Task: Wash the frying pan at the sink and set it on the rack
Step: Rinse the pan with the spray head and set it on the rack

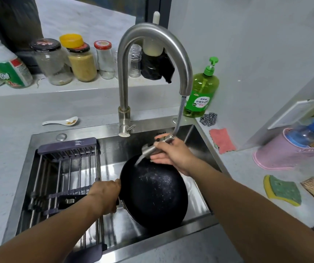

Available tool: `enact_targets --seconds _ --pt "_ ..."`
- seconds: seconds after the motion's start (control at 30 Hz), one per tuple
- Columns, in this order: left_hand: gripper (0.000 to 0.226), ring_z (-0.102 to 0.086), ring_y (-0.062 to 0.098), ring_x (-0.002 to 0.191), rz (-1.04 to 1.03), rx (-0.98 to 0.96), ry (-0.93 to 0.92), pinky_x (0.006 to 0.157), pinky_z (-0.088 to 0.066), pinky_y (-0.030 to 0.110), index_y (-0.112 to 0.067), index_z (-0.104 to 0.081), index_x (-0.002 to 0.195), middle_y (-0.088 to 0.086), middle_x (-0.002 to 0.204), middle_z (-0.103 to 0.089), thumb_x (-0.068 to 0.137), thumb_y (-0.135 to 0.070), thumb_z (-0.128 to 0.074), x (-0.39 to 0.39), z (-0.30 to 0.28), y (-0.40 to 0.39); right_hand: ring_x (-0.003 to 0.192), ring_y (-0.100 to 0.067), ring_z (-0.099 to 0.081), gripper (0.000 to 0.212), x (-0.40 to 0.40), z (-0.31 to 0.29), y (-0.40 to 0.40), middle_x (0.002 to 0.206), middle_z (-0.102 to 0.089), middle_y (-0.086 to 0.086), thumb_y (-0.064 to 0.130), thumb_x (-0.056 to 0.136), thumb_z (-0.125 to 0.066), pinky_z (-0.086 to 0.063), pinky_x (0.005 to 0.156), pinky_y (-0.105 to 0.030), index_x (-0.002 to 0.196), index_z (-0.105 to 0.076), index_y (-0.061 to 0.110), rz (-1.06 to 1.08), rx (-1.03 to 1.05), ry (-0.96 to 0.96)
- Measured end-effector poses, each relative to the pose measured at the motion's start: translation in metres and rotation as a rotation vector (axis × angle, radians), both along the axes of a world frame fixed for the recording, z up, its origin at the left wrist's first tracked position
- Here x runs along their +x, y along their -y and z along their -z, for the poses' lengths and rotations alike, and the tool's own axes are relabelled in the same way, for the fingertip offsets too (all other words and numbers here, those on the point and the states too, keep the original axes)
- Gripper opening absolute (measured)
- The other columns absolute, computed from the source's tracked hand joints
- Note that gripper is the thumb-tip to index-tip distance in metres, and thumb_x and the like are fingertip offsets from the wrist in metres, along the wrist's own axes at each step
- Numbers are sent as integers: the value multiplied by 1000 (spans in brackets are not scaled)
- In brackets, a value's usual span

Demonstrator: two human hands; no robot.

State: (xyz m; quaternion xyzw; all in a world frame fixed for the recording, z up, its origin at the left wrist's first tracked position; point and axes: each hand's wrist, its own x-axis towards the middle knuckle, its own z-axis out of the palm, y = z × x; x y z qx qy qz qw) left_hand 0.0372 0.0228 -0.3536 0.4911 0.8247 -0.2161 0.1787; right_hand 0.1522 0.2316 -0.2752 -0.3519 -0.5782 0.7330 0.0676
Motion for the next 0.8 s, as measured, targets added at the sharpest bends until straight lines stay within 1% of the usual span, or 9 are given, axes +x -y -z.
enact_targets --seconds 0.07,0.13,0.17,0.27,0.33,0.43,0.53,0.7,0.8 --pt "63 -66 19 113 7 -4 -25 101 -44 36 -18 -42 136 -5 123 -67 84 -34 -73 -2 -3 2 89 -40 -75 22 -11 1 9 106 -72 -29 9 94 -66 -61 85 -49 115 -61 12 -18 -26 -15" --pt "62 -66 19 114 12 -7 -38 101 -44 36 -20 -42 138 -4 126 -66 85 -32 -72 -2 -3 3 87 -37 -75 22 -16 2 7 104 -73 -27 10 94 -66 -61 84 -46 116 -61 12 7 6 -5" --pt "63 -66 19 114 13 -5 -36 99 -45 35 -20 -41 139 -4 126 -65 85 -32 -72 -1 -3 3 86 -34 -76 22 -15 3 4 104 -73 -26 10 95 -66 -62 82 -43 116 -61 12 37 30 -2" --pt "63 -67 20 111 6 3 -36 81 -46 32 -22 -41 140 -3 124 -65 86 -34 -71 0 -2 4 77 -23 -77 17 -8 4 -9 101 -73 -22 10 96 -65 -63 74 -31 109 -62 20 153 87 -13" --pt "63 -67 21 109 -1 -2 -32 83 -48 33 -22 -42 139 -2 122 -66 85 -35 -72 0 -4 3 77 -23 -76 16 -4 3 -11 99 -73 -20 9 96 -64 -63 75 -32 107 -62 21 169 91 -11" --pt "58 -67 20 110 1 -2 -35 91 -48 35 -22 -45 135 -3 121 -67 85 -35 -71 1 -9 0 87 -35 -76 18 -5 3 -3 104 -73 -25 9 95 -65 -62 82 -43 111 -62 17 65 27 -12" --pt "59 -67 20 110 1 7 -51 86 -47 33 -24 -46 135 -3 119 -69 85 -40 -71 1 -12 -2 93 -42 -73 28 -7 -1 10 107 -71 -29 11 94 -67 -61 83 -47 122 -59 9 -103 -62 -1" --pt "57 -68 21 109 7 19 -86 79 -48 32 -26 -47 133 -3 117 -70 84 -44 -70 2 -15 -4 89 -42 -72 26 4 -10 11 116 -67 -32 11 94 -67 -61 83 -48 118 -59 7 -349 -48 111" --pt "53 -69 20 105 6 16 -82 78 -49 31 -26 -49 131 -4 113 -71 84 -41 -68 2 -16 -6 87 -41 -73 33 13 -14 5 111 -68 -29 12 93 -68 -59 87 -52 123 -56 4 -441 -51 175"
